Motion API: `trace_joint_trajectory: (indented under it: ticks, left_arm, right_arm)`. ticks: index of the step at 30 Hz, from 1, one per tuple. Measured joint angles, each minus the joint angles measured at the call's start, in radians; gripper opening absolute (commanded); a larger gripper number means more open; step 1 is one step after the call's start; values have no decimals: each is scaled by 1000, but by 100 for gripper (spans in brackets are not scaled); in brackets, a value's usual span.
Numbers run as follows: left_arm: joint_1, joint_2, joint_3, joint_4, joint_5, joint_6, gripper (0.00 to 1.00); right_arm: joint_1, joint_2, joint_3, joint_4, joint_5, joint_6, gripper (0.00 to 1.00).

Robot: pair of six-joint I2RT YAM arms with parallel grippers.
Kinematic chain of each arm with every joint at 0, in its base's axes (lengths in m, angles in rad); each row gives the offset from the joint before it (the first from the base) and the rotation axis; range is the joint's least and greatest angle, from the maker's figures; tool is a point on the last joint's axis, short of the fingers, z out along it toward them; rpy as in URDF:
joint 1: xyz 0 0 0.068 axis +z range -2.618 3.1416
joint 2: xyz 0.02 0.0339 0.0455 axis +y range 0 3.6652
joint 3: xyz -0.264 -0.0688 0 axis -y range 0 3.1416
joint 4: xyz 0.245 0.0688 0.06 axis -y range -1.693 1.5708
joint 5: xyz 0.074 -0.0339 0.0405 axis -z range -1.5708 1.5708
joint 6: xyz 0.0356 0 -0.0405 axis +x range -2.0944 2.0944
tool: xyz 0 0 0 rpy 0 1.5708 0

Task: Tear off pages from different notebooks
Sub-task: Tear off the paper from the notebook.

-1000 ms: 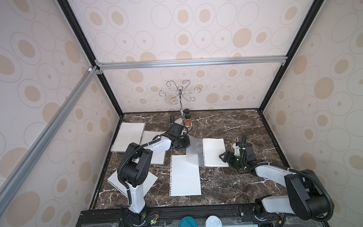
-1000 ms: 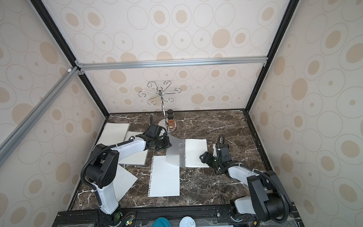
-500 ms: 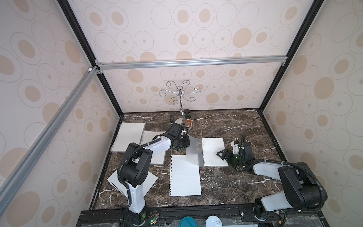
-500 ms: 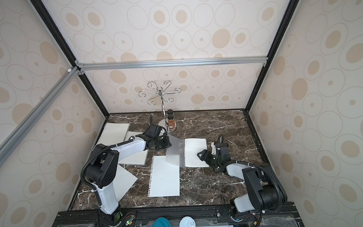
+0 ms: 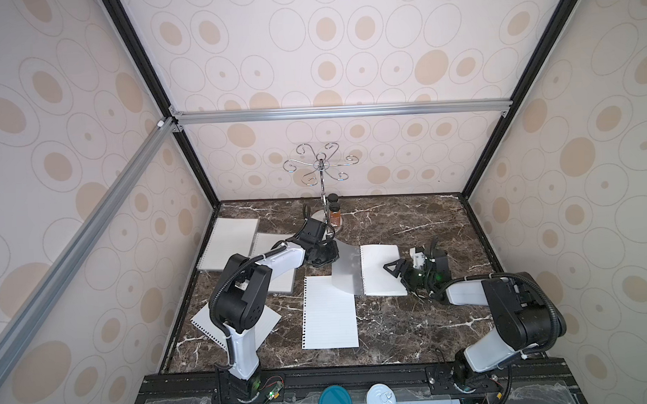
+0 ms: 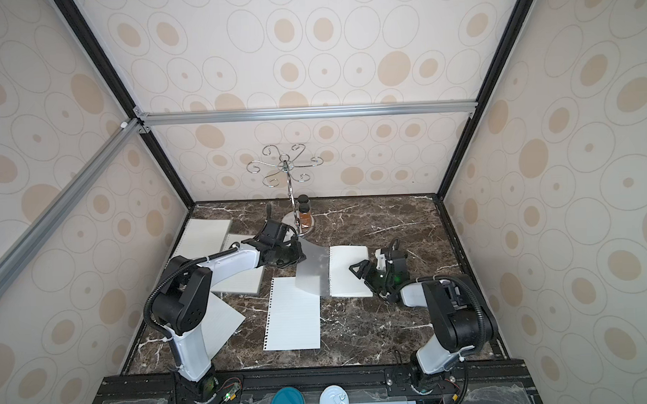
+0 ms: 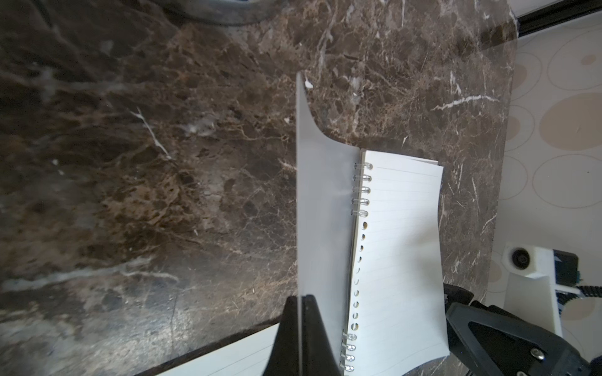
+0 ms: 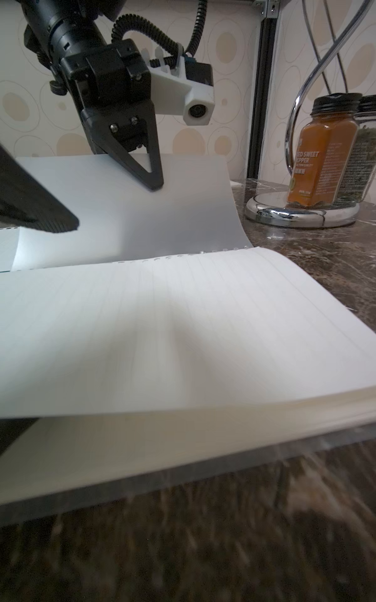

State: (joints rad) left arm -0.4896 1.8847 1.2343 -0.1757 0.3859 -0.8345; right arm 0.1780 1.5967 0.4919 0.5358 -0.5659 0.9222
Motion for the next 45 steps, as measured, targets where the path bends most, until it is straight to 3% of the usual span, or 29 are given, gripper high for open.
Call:
trace_joint_trajectory:
  ticks: [10,18,21,23,29,38,45]
  left_arm:
    - [0,0,0,3,2,0,0]
    - [0,0,0,3,3,0,0]
    - [0,0,0,3,4,0,0]
    - [0,0,0,2,3,0,0]
    - [3,0,-3,5,-1,-1,0]
    - [21,-66,-101,48,-32,-26,0]
    - [21,-89,-114,95,-11,-42,0]
  right_arm:
    - [-49,49,79,-26,32,-19,68]
    - [-56,155,246,-45,-11,-66,62]
    - [-56,201,267,-45,-21,-77,51]
    - [-56,216,267,-56,-22,-84,35]
    - [-56,211,269,-95,-4,-121,0]
    - [-55,87,211,-129,59,-145,0]
    - [-79,80,163,-63,51,-93,0]
